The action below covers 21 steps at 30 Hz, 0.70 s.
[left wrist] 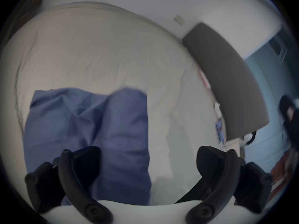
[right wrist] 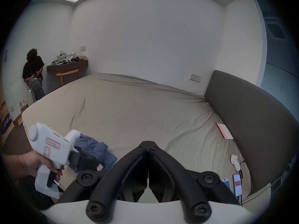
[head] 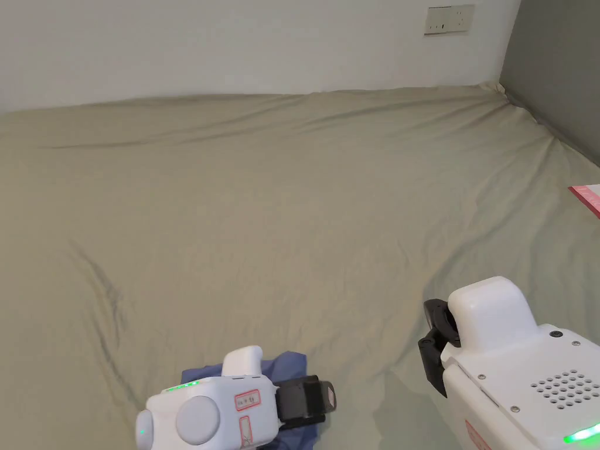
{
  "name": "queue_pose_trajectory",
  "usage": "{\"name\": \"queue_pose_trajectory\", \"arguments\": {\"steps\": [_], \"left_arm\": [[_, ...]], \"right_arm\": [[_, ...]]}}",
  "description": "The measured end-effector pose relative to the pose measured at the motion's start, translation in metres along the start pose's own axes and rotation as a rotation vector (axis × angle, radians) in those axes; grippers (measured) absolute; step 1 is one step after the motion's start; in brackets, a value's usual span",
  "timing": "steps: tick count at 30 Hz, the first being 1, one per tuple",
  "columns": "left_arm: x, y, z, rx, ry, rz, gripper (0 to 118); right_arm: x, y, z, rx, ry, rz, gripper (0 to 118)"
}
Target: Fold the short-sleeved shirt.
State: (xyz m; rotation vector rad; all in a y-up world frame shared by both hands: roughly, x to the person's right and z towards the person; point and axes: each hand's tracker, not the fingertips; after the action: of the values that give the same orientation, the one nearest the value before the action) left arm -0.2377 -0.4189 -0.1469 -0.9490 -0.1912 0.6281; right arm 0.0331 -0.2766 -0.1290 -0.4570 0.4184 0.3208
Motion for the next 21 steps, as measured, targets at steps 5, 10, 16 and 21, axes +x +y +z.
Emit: {"name": "queue_pose_trajectory", "arguments": {"steps": [5,10,16,21], "left_arm": [[0.003,0.005,0.034,0.183,0.189,-0.208,15],[-0.001,-0.008,0.026,0.256,0.337,-0.334,0],[0.007,-0.035,-0.037,0.105,0.395,-0.511,0],[0.024,-0.069,-0.071,0.083,0.51,-0.698,0]], "right_arm": [[-0.003,0.0,0.002,0.001,0.002,-0.001,2],[-0.007,-0.001,0.005,0.002,0.006,0.006,2],[-0.007,-0.003,0.007,-0.006,0.002,0.013,2],[-0.004,-0.006,0.009,-0.02,-0.009,0.019,2]]}}
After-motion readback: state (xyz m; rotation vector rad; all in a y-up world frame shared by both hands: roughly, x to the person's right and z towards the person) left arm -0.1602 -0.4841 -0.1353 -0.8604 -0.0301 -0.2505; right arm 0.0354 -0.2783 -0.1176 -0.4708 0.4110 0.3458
